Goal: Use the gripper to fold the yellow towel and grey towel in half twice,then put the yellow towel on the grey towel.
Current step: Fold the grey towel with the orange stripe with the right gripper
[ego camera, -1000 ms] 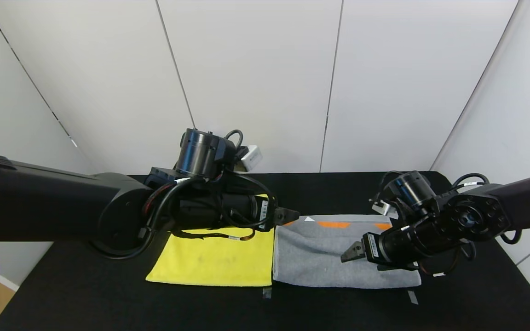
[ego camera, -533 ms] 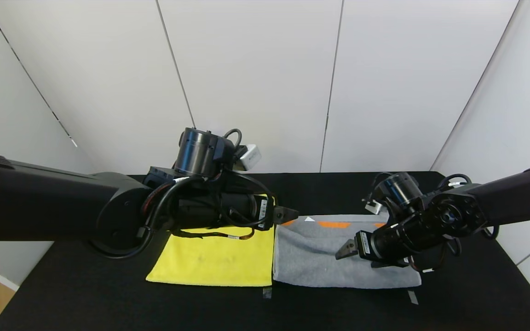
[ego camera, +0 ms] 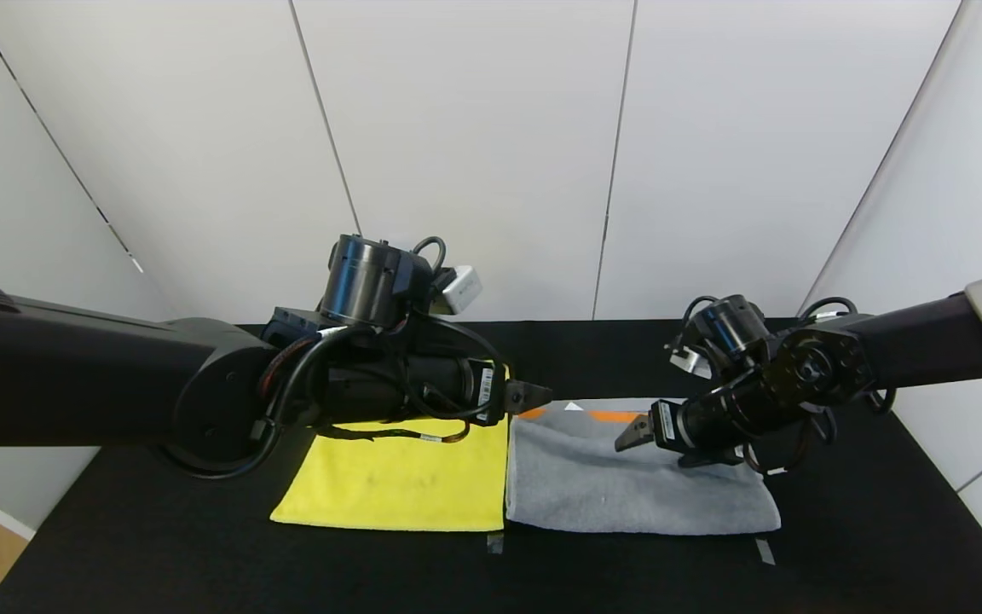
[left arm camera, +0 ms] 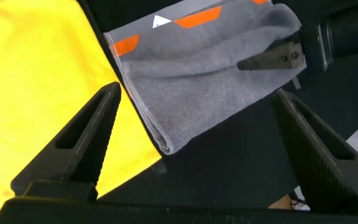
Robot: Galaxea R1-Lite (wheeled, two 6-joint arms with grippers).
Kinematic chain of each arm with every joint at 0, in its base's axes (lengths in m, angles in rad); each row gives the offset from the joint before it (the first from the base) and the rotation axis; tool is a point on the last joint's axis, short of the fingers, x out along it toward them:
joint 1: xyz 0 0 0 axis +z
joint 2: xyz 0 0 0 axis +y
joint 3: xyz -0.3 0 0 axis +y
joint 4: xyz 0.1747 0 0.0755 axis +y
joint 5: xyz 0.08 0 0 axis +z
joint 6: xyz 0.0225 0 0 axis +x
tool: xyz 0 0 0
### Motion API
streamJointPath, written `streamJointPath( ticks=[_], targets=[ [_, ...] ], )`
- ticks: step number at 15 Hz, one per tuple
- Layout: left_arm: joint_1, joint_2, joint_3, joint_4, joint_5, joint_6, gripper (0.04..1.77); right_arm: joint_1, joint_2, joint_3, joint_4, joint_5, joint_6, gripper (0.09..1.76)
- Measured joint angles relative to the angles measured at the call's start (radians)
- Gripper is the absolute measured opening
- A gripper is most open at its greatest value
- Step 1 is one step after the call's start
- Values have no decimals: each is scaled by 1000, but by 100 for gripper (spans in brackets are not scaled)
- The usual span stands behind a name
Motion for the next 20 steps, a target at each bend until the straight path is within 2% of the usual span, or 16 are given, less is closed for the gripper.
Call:
streamJointPath(
  ticks=[7,13,16,18,20],
  targets=[
    [0,-1,0,1,0,0,172,-26,37,-235,140,-3,-16,170],
    [1,-1,-2,0,0,0,172,-66,143,-445,171,-3,-15,171],
    [2,-1,-3,0,0,0,172,-86,139,-466,233,0,-14,171],
    [2,-1,-3,0,0,0,172,-80,89,-454,328,1,-17,171],
    [1,-1,-1,0,0,0,172,-70,16,-417,359,3,-17,171]
  ],
)
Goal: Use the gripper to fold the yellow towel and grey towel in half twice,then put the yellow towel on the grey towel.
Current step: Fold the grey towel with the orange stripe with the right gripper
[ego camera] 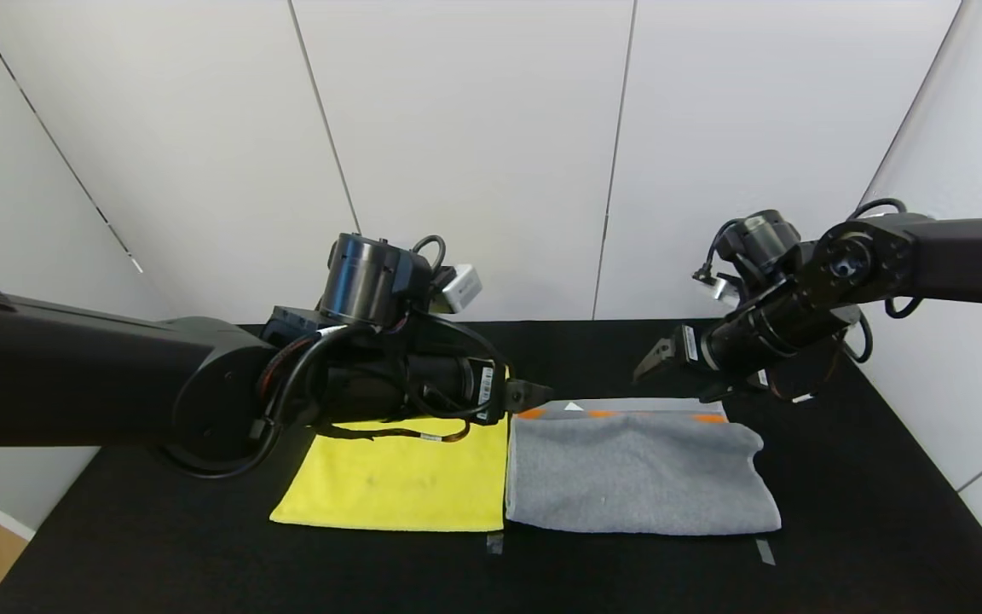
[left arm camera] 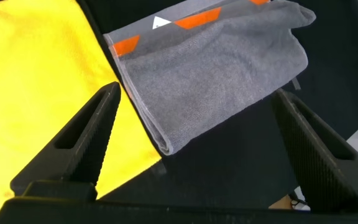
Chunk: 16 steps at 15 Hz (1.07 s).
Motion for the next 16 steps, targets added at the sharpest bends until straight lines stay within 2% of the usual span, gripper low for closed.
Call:
streamJointPath(
  ticks=[5,10,13,16],
  targets=[
    [-1,3,1,1,-1,0,172,33,-179,167,11,9,-1,171],
    [-1,28,-8,1,-1,0,172,20,-270,410,-1,-5,-36,171],
    [2,38,-11,0,-1,0,172,6,-279,511,-86,-2,-63,171],
    [7,42,-14,0,-1,0,172,1,-226,536,-160,-3,-65,171]
  ],
)
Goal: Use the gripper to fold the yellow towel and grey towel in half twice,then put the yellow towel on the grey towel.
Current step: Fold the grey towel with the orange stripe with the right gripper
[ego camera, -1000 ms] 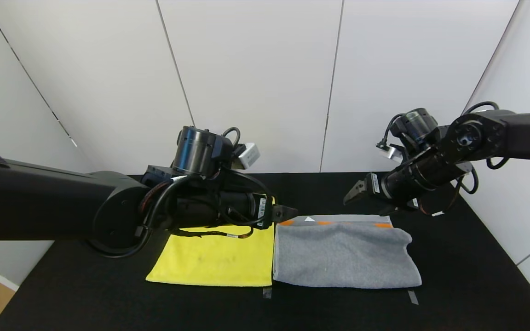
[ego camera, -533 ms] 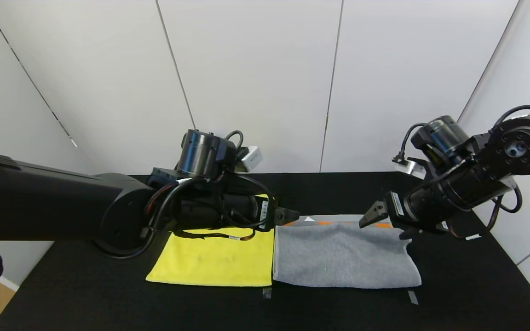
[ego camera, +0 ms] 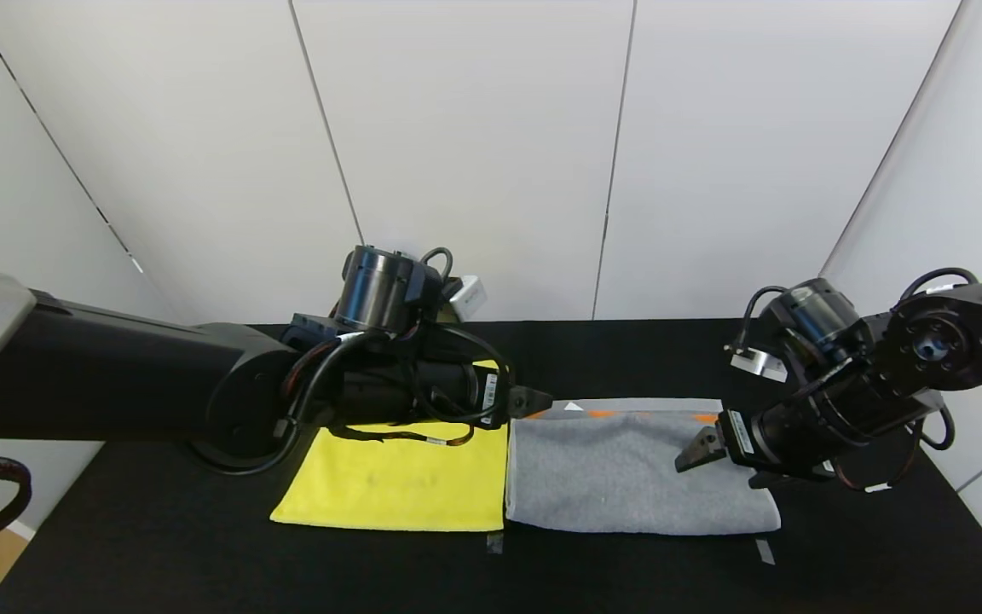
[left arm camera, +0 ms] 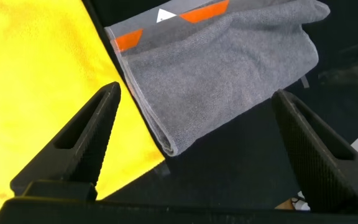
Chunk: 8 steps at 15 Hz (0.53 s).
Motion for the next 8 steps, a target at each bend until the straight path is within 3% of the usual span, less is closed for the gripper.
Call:
streamJointPath(
  ticks=[8],
  targets=[
    [3,3,-1,0,0,0,172,-69,141,-20,-119,-4,-13,171]
  ],
)
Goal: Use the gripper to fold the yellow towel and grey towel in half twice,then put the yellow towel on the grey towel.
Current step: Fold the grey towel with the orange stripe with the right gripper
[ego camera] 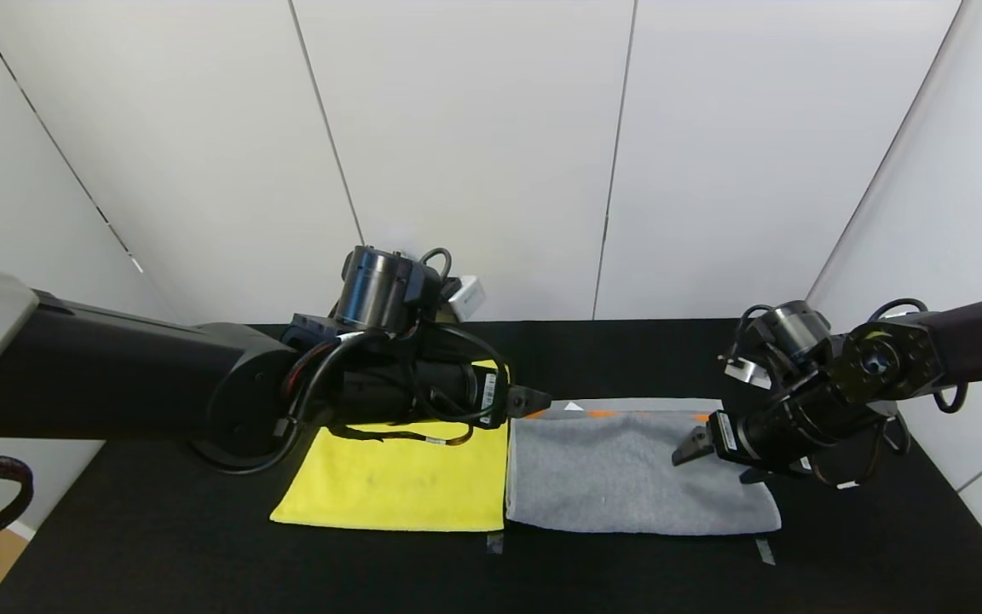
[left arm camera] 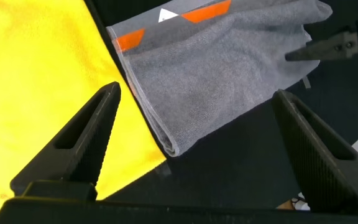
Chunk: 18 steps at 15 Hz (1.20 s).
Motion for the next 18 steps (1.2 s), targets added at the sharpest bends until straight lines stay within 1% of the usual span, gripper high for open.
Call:
streamJointPath(
  ticks=[2,10,14,18],
  targets=[
    [-1,0,1,0,0,0,172,-10,26,-29,-24,0,-1,171],
    [-1,2,0,0,1,0,172,-36,118,-195,-26,0,1,171],
    [-1,6,0,0,1,0,172,-64,153,-234,-25,0,1,171],
    [-1,7,0,0,1,0,172,-72,136,-221,-13,0,1,171]
  ],
)
